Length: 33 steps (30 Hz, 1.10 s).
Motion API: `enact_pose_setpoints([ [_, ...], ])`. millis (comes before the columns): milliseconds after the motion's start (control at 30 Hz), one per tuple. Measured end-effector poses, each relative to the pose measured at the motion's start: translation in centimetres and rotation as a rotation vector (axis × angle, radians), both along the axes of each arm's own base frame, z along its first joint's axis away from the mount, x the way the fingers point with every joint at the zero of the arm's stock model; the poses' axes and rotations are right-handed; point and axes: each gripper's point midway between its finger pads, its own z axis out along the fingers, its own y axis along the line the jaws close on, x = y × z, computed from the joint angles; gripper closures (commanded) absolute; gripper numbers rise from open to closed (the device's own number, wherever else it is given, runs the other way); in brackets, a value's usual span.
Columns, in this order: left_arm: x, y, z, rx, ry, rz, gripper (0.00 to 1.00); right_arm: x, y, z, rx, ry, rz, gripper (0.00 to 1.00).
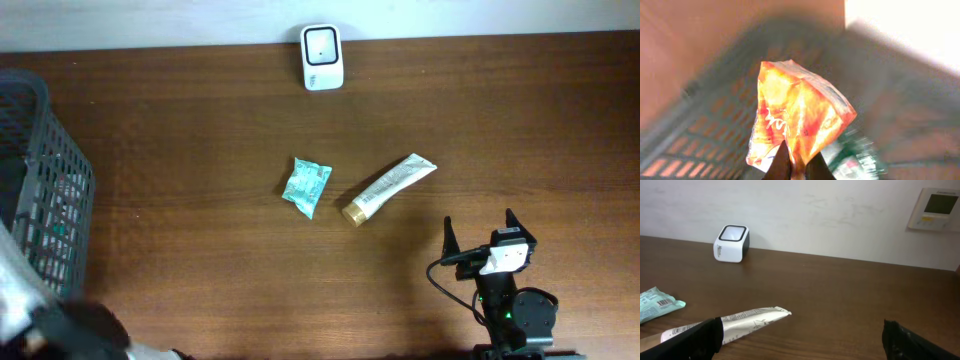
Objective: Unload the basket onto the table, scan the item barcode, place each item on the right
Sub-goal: 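Reach the left gripper into the basket and grasp the small orange packet, then carry the orange packet with the left gripper and set it left of the green packet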
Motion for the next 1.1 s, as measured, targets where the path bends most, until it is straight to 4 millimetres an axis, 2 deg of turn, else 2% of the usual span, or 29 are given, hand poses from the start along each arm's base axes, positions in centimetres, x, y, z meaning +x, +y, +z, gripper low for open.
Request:
enact_pose_setpoints([
  [67, 0.2, -4.1, 4.4, 0.027, -0.091, -0.079, 1.00, 0.0, 0.0, 0.0, 0.000, 0.000, 0.000, 0.02],
  [100, 0.2, -7.0, 6.0, 0.020, -0.117, -0.141, 1.00, 0.0, 0.0, 0.0, 0.000, 0.000, 0.000, 0.02],
  [167, 0.1, -11.8, 6.5, -0.031, -0.114, -0.232, 1.00, 0.0, 0.0, 0.0, 0.000, 0.000, 0.000, 0.02],
  [267, 1.2, -18.3, 4.7, -0.123, -0.059, -0.366, 1.00, 0.0, 0.0, 0.0, 0.000, 0.000, 0.000, 0.02],
  [333, 2.6, -22.9, 2.3, -0.175, -0.004, -0.469, 1.00, 0.0, 0.0, 0.0, -0.001, 0.000, 0.000, 0.02],
  [367, 2.9, -24.4, 1.3, -0.191, 0.017, -0.502, 1.00, 0.0, 0.0, 0.0, 0.000, 0.000, 0.000, 0.02],
  [467, 3.8, -30.3, -3.5, -0.243, 0.125, -0.627, 1.00, 0.0, 0.0, 0.0, 0.000, 0.000, 0.000, 0.02],
  [533, 4.0, -33.2, -6.4, -0.265, 0.180, -0.678, 1.00, 0.0, 0.0, 0.0, 0.000, 0.000, 0.000, 0.02],
  [600, 3.8, -35.3, -9.6, -0.289, 0.247, -0.711, 1.00, 0.0, 0.0, 0.0, 0.000, 0.000, 0.000, 0.01],
  [633, 3.6, -36.8, -12.1, -0.304, 0.298, -0.732, 1.00, 0.0, 0.0, 0.0, 0.000, 0.000, 0.000, 0.02],
  [700, 3.4, -38.0, -14.3, -0.317, 0.345, -0.744, 1.00, 0.0, 0.0, 0.0, 0.000, 0.000, 0.000, 0.02],
  [933, 2.8, -41.1, -20.7, -0.336, 0.511, -0.781, 1.00, 0.0, 0.0, 0.0, 0.000, 0.000, 0.000, 0.02],
  [1100, 2.4, -42.0, -25.0, -0.347, 0.627, -0.779, 1.00, 0.0, 0.0, 0.0, 0.000, 0.000, 0.000, 0.02],
])
